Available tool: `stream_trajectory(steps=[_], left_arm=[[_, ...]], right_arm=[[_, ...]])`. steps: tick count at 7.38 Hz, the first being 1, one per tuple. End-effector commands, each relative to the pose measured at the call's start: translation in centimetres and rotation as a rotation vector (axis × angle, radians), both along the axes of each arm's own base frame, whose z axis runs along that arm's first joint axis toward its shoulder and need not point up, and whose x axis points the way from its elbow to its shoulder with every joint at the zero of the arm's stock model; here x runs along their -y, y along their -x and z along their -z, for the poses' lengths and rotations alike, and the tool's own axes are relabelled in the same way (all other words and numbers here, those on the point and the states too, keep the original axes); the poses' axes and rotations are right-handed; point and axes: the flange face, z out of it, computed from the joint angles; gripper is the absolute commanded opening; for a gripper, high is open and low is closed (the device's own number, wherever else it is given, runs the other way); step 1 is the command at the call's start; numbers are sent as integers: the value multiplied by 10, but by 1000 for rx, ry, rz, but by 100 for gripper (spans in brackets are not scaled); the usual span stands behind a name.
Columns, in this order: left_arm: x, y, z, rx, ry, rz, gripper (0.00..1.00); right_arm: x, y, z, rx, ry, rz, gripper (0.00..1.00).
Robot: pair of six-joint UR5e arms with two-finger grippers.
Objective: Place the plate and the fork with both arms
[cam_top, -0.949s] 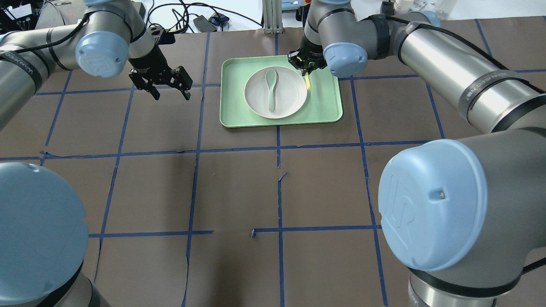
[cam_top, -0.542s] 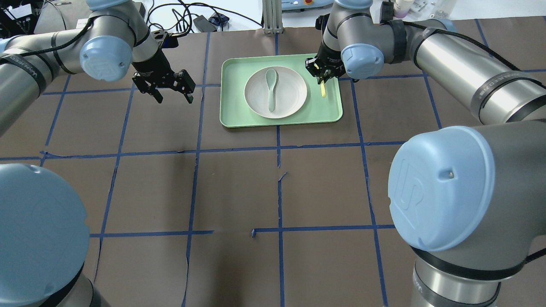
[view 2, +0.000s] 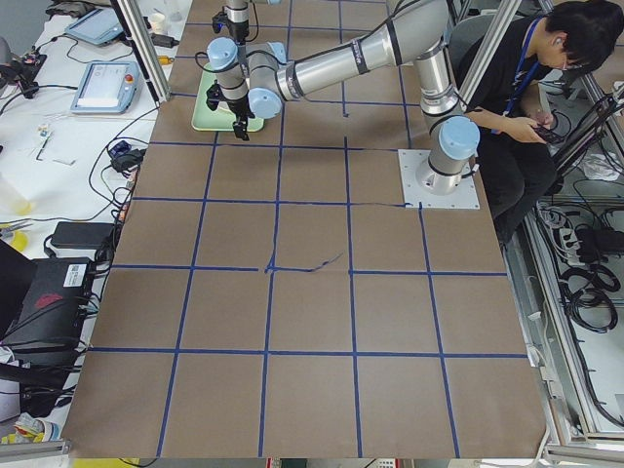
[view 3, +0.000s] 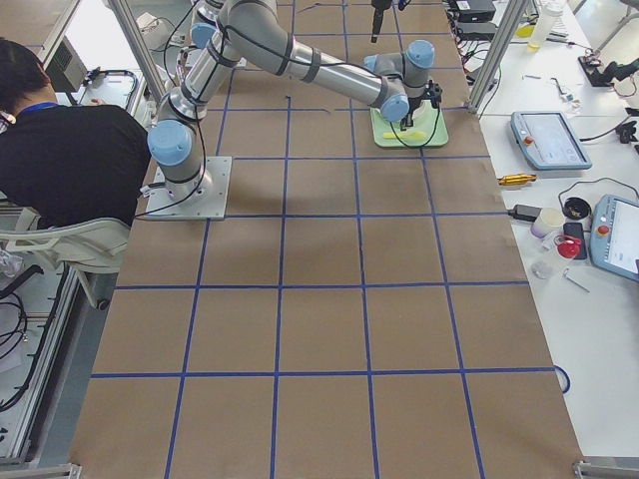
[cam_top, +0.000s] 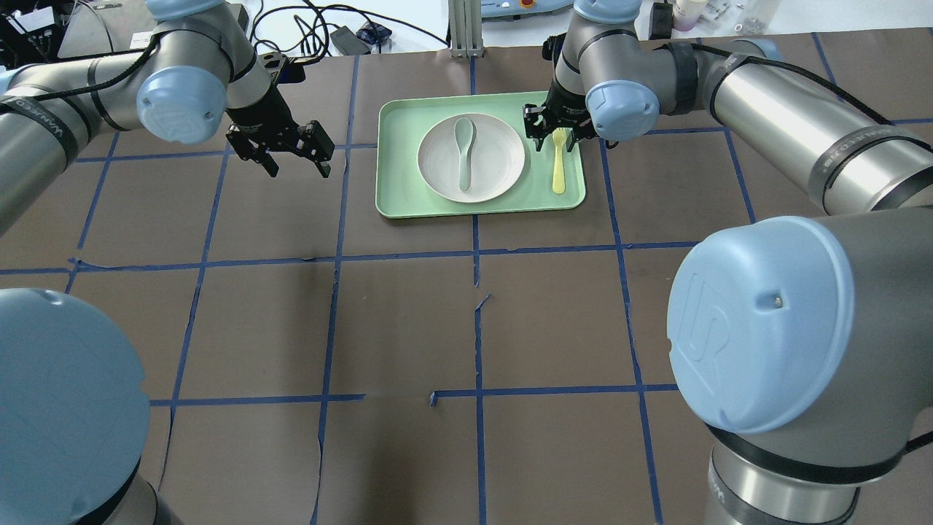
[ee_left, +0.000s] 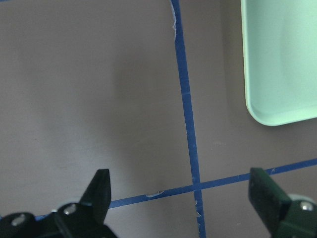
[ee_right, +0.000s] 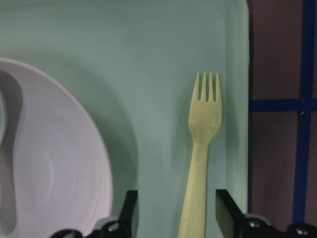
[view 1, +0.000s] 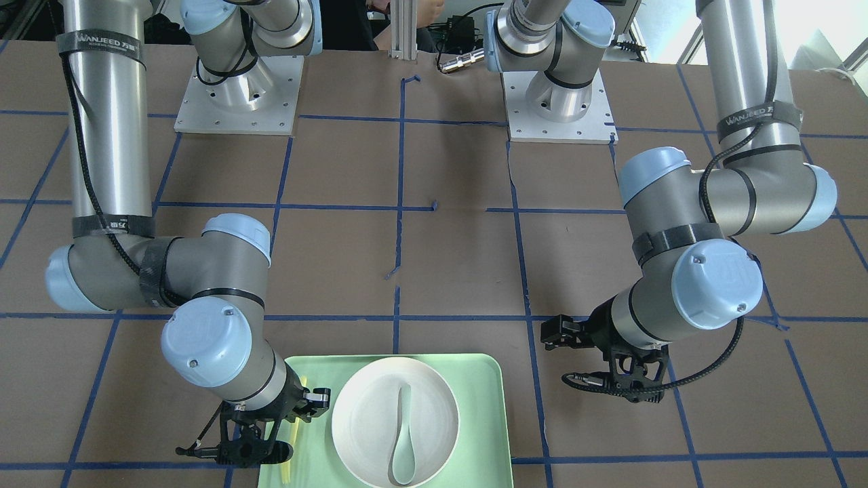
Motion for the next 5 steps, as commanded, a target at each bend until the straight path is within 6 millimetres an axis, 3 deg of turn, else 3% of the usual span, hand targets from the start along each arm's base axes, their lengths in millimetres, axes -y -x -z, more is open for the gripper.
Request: stream_trajectory(steps=[1,2,4,5], left_arm=[[-8,4,-25,6,19,-5,100],[-16,5,-44,27,25,-34,100],[-40,11,-86,62,12,-158,100],[-56,25,-100,73,-21,-194,100]], right_arm=[[-14,2,-53,-5,27,4,100],[-32,7,-78,-35,-37,2,100],[-80,29,-153,-143,-107,7,100],[-107,31,-177,-152,-175,1,100]])
